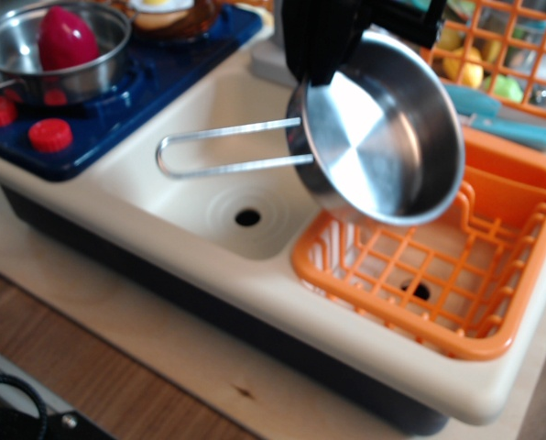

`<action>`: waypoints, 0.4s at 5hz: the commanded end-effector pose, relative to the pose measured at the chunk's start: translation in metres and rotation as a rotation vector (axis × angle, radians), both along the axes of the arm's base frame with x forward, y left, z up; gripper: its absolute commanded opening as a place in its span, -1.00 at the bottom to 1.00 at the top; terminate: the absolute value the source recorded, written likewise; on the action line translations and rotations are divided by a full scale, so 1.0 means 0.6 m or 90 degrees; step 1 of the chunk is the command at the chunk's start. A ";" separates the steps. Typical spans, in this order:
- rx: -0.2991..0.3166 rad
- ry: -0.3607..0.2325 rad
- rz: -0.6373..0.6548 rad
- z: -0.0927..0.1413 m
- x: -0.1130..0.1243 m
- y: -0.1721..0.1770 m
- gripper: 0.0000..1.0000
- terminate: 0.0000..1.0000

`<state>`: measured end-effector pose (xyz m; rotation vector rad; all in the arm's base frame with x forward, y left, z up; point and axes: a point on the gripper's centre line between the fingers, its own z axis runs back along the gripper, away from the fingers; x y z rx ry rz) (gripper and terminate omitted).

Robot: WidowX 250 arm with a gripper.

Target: Put pan from sink into drying rack

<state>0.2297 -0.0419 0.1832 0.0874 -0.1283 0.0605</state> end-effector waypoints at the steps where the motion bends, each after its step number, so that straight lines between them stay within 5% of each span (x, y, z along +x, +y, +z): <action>1: -0.081 -0.065 0.009 -0.013 -0.032 0.000 -1.00 -1.00; 2: -0.128 -0.087 -0.009 -0.026 -0.029 -0.004 1.00 1.00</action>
